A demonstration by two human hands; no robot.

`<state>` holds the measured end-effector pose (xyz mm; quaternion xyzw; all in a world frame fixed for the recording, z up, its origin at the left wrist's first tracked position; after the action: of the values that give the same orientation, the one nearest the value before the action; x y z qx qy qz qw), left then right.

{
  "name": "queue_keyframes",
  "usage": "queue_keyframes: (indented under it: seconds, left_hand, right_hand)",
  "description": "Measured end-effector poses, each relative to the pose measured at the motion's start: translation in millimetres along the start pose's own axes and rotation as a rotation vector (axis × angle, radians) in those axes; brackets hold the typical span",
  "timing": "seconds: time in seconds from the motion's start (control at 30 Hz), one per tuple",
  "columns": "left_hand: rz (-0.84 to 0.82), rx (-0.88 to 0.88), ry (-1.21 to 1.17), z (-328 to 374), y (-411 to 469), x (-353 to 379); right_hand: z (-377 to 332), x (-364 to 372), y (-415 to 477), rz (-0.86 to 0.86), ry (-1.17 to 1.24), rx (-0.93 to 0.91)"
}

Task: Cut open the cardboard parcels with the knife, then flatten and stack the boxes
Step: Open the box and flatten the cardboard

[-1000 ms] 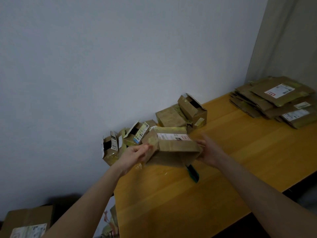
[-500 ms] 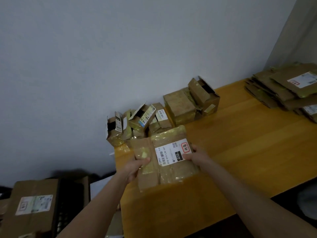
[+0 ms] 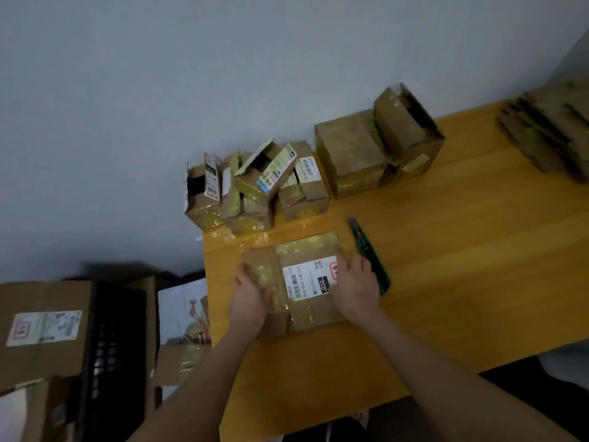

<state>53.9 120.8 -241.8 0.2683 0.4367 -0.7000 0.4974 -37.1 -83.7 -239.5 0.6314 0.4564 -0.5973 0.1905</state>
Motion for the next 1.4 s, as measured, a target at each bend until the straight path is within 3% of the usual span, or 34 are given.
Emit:
queue_keyframes:
  seconds: [0.2,0.3,0.57,1.03,1.13,1.27,1.4]
  left_hand:
    - [0.106,0.504,0.353,30,5,14]
    - [0.001,0.562,0.470,36,14,39]
    - [0.074,0.556,0.562,19,33,78]
    - [0.084,0.597,0.562,25,30,69]
    - [0.112,0.578,0.543,20,12,67]
    - [0.108,0.522,0.508,-1,-10,73]
    - [0.092,0.513,0.506,-1,-8,75]
  right_hand:
    - [-43,11,18,-0.016,-0.162,-0.354]
    - [-54,20,32,-0.011,-0.233,-0.437]
    - [-47,65,58,0.019,-0.209,-0.436]
    - [-48,62,58,0.051,-0.212,-0.440]
    - [-48,58,58,-0.014,-0.246,-0.438]
    - [-48,60,36,-0.042,-0.262,-0.443]
    - [-40,72,-2,0.036,-0.191,-0.423]
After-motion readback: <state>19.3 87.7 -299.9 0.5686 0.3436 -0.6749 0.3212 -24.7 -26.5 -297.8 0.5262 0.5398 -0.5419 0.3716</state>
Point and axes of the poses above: each hand's wrist, its own y-axis towards the middle knuckle, its own x-axis out of the palm, z = x × y, the point moved 8 cm from there along y, towards the middle knuckle, and after that the axes turned 3 degrees about z, right-handed, at the moved point
